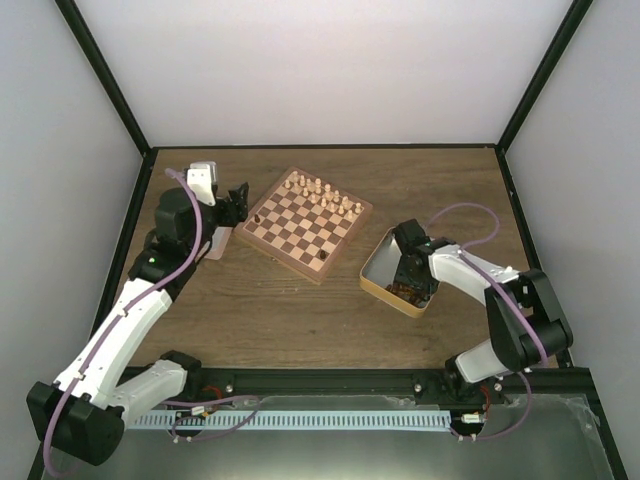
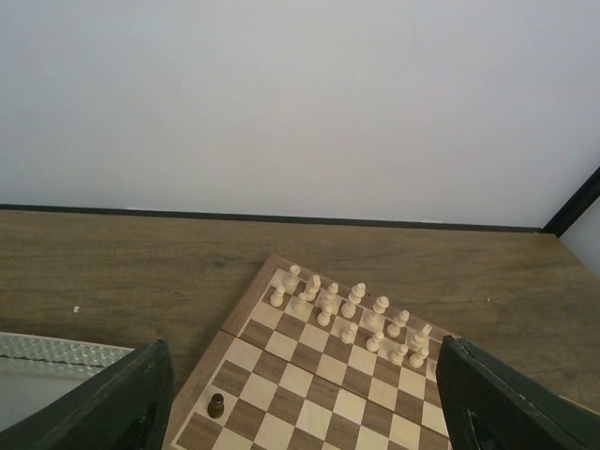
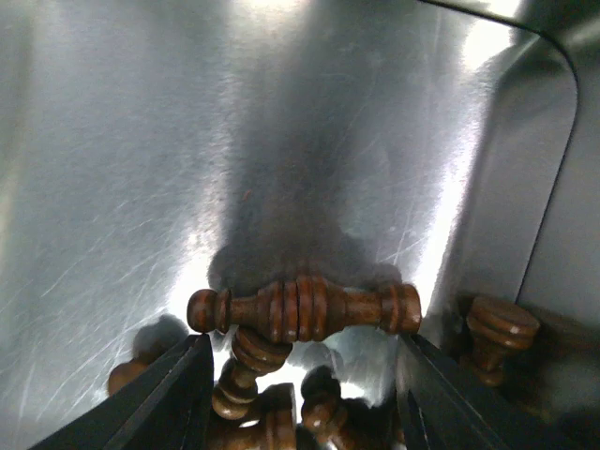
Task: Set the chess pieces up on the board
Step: Adjust the storage box at the center of the board, then pick up the chess piece from the storage box, then place the chess piece on the chessboard.
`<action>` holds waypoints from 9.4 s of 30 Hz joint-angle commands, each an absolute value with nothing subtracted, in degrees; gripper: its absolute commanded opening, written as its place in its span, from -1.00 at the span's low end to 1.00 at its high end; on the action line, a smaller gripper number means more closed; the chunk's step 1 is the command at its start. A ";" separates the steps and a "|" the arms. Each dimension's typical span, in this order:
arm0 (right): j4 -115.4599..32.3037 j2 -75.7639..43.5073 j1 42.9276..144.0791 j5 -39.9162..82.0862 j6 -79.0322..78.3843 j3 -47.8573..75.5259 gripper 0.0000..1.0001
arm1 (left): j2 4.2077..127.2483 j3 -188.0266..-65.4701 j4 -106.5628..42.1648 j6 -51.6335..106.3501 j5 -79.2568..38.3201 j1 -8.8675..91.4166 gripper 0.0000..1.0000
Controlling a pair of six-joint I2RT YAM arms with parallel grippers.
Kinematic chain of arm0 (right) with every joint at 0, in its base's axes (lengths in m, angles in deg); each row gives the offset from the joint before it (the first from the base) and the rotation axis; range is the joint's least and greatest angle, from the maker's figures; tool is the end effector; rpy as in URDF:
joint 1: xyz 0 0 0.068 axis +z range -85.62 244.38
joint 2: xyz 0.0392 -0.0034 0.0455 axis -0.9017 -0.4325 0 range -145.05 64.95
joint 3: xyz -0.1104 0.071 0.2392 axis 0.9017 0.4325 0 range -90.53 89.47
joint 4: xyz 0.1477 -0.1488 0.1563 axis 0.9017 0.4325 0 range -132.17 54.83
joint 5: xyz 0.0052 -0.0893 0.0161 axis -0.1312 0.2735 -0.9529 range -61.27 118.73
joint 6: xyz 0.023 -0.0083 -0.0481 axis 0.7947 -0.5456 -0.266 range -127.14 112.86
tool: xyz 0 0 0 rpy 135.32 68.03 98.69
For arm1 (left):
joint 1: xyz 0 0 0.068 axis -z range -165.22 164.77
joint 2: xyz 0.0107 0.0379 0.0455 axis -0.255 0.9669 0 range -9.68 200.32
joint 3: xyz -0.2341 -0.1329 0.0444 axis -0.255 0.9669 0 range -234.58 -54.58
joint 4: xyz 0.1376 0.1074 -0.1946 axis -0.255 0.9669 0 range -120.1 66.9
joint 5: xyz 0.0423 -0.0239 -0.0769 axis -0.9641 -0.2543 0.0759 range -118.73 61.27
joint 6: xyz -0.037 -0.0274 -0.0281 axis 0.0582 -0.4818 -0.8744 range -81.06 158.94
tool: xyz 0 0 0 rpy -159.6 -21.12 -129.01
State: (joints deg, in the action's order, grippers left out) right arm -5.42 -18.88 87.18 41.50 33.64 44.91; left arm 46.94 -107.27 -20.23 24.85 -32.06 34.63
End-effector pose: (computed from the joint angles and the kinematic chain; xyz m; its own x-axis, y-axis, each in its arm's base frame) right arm 0.2294 0.0879 0.1618 -0.8921 0.3159 -0.3230 0.3353 0.9421 -0.0048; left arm 0.2168 -0.0760 0.3509 -0.2872 -0.1547 -0.9453 0.2229 0.9490 -0.2231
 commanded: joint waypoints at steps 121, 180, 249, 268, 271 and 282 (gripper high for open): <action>-20.90 -17.72 71.41 29.18 0.75 32.63 0.72 | 46.61 -105.89 -21.13 26.55 -31.46 34.39 0.58; -7.35 -10.97 71.59 34.22 25.43 36.87 0.05 | 46.61 -105.66 -21.19 26.28 -30.58 34.40 0.59; -34.81 -7.78 85.92 -5.02 5.81 41.11 -0.71 | 59.89 -104.49 -33.03 1.17 14.15 35.30 0.58; -31.72 -15.90 100.43 -7.93 -1.73 30.32 -0.70 | 70.25 -105.01 -32.35 -4.23 22.70 38.94 -0.20; -31.72 -15.82 100.58 -8.40 -1.86 30.22 -0.70 | 70.71 -104.89 -32.76 -4.48 22.89 38.94 -0.43; -33.04 -15.64 101.07 -8.83 -1.16 30.01 -0.70 | 71.04 -104.42 -34.01 -4.24 24.93 39.21 -0.51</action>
State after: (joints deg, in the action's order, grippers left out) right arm -32.20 -15.84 100.30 -7.74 -0.77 32.91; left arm 70.72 -104.93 -32.23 -4.79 23.39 38.92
